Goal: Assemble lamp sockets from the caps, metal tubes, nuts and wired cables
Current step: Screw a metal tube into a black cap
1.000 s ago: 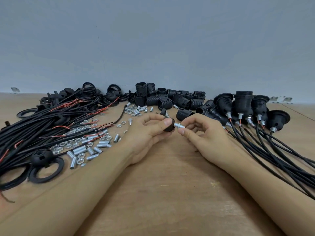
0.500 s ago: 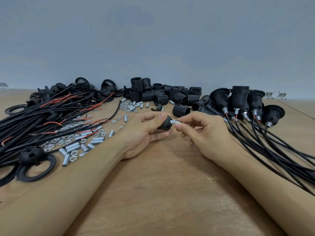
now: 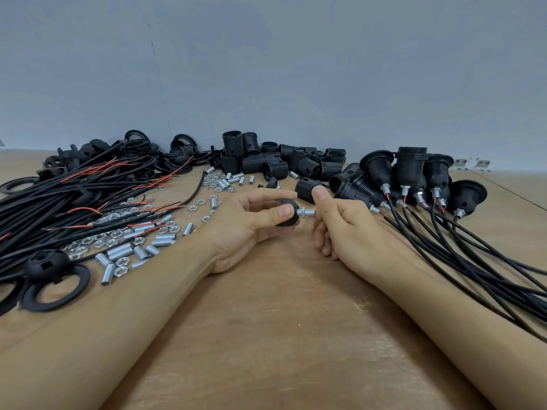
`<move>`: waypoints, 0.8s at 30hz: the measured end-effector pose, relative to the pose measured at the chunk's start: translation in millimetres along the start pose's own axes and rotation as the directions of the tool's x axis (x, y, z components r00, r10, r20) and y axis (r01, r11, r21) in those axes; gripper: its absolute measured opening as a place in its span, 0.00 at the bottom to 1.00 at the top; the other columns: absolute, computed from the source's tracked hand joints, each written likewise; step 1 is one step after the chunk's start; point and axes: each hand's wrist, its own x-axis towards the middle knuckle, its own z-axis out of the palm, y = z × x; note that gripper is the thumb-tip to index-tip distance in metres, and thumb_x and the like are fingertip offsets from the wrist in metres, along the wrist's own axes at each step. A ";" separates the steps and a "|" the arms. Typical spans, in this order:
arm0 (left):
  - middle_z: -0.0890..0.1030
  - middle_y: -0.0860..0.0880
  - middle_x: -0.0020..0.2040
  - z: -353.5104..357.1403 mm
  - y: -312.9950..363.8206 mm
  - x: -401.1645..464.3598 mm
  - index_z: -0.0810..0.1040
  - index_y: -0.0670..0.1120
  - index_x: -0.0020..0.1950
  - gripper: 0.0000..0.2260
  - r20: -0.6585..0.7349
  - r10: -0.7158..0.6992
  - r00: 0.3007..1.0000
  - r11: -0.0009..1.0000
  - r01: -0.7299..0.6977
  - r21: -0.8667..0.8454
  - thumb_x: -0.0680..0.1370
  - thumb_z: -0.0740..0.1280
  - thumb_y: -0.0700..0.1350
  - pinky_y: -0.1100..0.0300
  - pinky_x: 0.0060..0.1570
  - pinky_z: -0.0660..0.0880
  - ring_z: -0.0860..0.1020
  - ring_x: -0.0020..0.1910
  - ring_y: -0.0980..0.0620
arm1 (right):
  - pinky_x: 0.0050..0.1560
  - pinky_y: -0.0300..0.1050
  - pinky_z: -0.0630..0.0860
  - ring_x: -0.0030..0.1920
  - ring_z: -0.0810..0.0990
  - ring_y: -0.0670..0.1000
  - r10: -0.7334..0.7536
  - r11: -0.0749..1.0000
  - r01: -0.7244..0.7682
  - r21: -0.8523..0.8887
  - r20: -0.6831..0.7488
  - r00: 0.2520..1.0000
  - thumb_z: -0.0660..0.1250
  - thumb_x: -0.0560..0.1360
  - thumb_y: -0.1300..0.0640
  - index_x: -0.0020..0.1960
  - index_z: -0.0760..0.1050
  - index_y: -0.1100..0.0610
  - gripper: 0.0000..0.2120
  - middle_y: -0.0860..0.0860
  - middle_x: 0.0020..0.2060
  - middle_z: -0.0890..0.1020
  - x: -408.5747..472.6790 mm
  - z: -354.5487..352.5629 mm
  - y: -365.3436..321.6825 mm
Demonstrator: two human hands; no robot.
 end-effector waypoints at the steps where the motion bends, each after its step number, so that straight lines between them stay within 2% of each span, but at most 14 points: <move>1: 0.79 0.36 0.51 0.1 -0.1 0.4 0.84 0.39 0.52 0.14 -0.015 -0.002 1.000 1.000 0.002 -0.009 0.68 0.73 0.37 0.54 0.51 0.81 0.80 0.52 0.42 | 0.26 0.34 0.70 0.26 0.76 0.46 -0.013 1.000 0.013 0.008 0.001 1.000 0.55 0.81 0.40 0.40 0.77 0.61 0.26 0.53 0.28 0.81 0.1 -0.5 -0.3; 3: 0.79 0.36 0.51 0.2 -0.3 1.0 0.83 0.38 0.53 0.14 -0.026 -0.006 1.000 1.000 0.006 -0.010 0.67 0.73 0.36 0.54 0.51 0.81 0.80 0.52 0.42 | 0.27 0.34 0.70 0.29 0.77 0.45 -0.051 0.999 0.051 0.013 0.019 0.999 0.61 0.81 0.45 0.46 0.76 0.56 0.15 0.51 0.33 0.82 0.2 -2.1 0.3; 5: 0.79 0.37 0.49 0.9 0.0 0.7 0.83 0.38 0.53 0.15 -0.018 -0.007 1.000 1.000 0.007 0.004 0.67 0.73 0.37 0.53 0.51 0.81 0.79 0.52 0.41 | 0.27 0.35 0.70 0.29 0.77 0.46 -0.073 0.997 0.073 -0.011 0.033 0.997 0.63 0.80 0.50 0.46 0.74 0.55 0.10 0.52 0.33 0.82 -0.2 -2.3 0.5; 7: 0.79 0.36 0.51 1.6 0.2 0.6 0.83 0.39 0.53 0.15 -0.007 -0.007 1.000 1.000 0.007 0.019 0.67 0.73 0.37 0.54 0.51 0.81 0.79 0.52 0.41 | 0.30 0.36 0.71 0.27 0.77 0.47 -0.063 0.997 0.063 -0.045 0.013 0.998 0.60 0.81 0.46 0.40 0.75 0.57 0.17 0.54 0.28 0.80 0.5 -0.1 2.1; 10: 0.81 0.38 0.49 1.2 -0.2 1.3 0.84 0.40 0.51 0.13 -0.016 -0.005 1.000 1.000 0.005 0.020 0.67 0.74 0.38 0.54 0.51 0.81 0.81 0.51 0.42 | 0.31 0.30 0.70 0.24 0.75 0.43 -0.028 0.999 0.026 -0.046 -0.022 0.999 0.54 0.80 0.38 0.34 0.76 0.60 0.30 0.52 0.23 0.79 0.9 0.2 -1.0; 11: 0.81 0.38 0.49 0.6 -0.7 1.7 0.84 0.40 0.51 0.13 -0.022 -0.006 1.000 1.000 0.007 0.010 0.67 0.74 0.38 0.53 0.51 0.81 0.82 0.51 0.43 | 0.32 0.30 0.70 0.25 0.75 0.41 -0.035 0.998 0.034 -0.053 -0.017 0.999 0.54 0.79 0.37 0.37 0.77 0.60 0.29 0.51 0.24 0.80 0.7 -0.4 -2.3; 13: 0.82 0.39 0.48 -0.2 -1.5 2.2 0.84 0.40 0.51 0.13 -0.017 -0.010 1.000 1.000 0.010 0.002 0.67 0.74 0.38 0.52 0.52 0.81 0.82 0.50 0.43 | 0.33 0.37 0.74 0.28 0.77 0.43 -0.047 0.996 0.048 -0.073 0.017 0.999 0.59 0.80 0.41 0.42 0.76 0.57 0.21 0.52 0.28 0.81 -0.4 -1.6 -2.5; 14: 0.82 0.39 0.48 -0.2 -1.7 2.2 0.84 0.40 0.51 0.13 -0.008 -0.010 1.000 1.000 0.010 0.009 0.67 0.74 0.38 0.52 0.52 0.81 0.82 0.50 0.43 | 0.34 0.40 0.74 0.28 0.77 0.44 -0.049 0.995 0.052 -0.087 0.030 0.998 0.60 0.80 0.43 0.41 0.76 0.58 0.20 0.53 0.28 0.81 -0.5 -1.7 -2.1; 16: 0.82 0.39 0.49 -0.3 -1.4 1.9 0.85 0.40 0.51 0.13 0.004 -0.010 1.000 1.000 0.010 0.024 0.67 0.74 0.38 0.53 0.51 0.81 0.82 0.49 0.43 | 0.33 0.37 0.72 0.25 0.76 0.46 -0.015 0.997 0.017 -0.069 0.023 1.000 0.56 0.80 0.39 0.34 0.76 0.60 0.28 0.55 0.24 0.79 -0.9 -1.8 -2.9; 18: 0.83 0.40 0.48 -0.9 -0.8 1.8 0.85 0.41 0.51 0.13 -0.005 -0.010 1.000 1.000 0.010 0.010 0.67 0.74 0.39 0.53 0.51 0.81 0.83 0.49 0.44 | 0.32 0.32 0.71 0.25 0.76 0.45 0.021 0.999 -0.020 -0.036 0.018 1.000 0.52 0.79 0.36 0.34 0.77 0.60 0.32 0.55 0.24 0.79 -1.3 -3.5 -5.4; 19: 0.83 0.41 0.48 -1.3 -0.6 2.0 0.85 0.41 0.51 0.12 -0.008 -0.011 1.000 1.000 0.011 0.001 0.68 0.74 0.39 0.54 0.51 0.81 0.83 0.50 0.45 | 0.32 0.33 0.72 0.26 0.76 0.44 0.012 0.999 -0.011 -0.042 0.026 1.000 0.55 0.79 0.37 0.37 0.78 0.59 0.29 0.54 0.26 0.80 -1.7 -4.0 -6.6; 21: 0.84 0.41 0.48 -1.7 -0.4 2.1 0.85 0.41 0.51 0.12 -0.002 -0.015 1.000 1.000 0.015 -0.005 0.68 0.74 0.39 0.54 0.51 0.81 0.83 0.50 0.45 | 0.33 0.40 0.74 0.29 0.76 0.46 -0.014 0.998 0.017 -0.059 0.060 0.998 0.63 0.79 0.43 0.43 0.76 0.58 0.18 0.53 0.28 0.81 -2.4 -4.3 -7.5; 22: 0.84 0.41 0.47 -1.6 -0.4 2.1 0.85 0.41 0.50 0.12 0.001 -0.017 1.000 1.000 0.017 -0.007 0.68 0.74 0.39 0.54 0.51 0.81 0.83 0.50 0.45 | 0.33 0.42 0.74 0.28 0.76 0.47 -0.020 0.998 0.024 -0.057 0.064 0.998 0.64 0.79 0.45 0.42 0.75 0.60 0.18 0.54 0.27 0.80 -2.7 -4.3 -6.8; 24: 0.83 0.41 0.48 -1.3 -0.4 2.3 0.85 0.41 0.50 0.11 -0.007 -0.020 1.000 1.000 0.020 -0.011 0.68 0.74 0.39 0.53 0.51 0.81 0.83 0.50 0.44 | 0.29 0.39 0.73 0.25 0.74 0.48 0.029 1.000 -0.028 -0.005 0.042 0.999 0.57 0.78 0.38 0.37 0.76 0.64 0.30 0.57 0.25 0.79 -1.5 -4.0 -7.5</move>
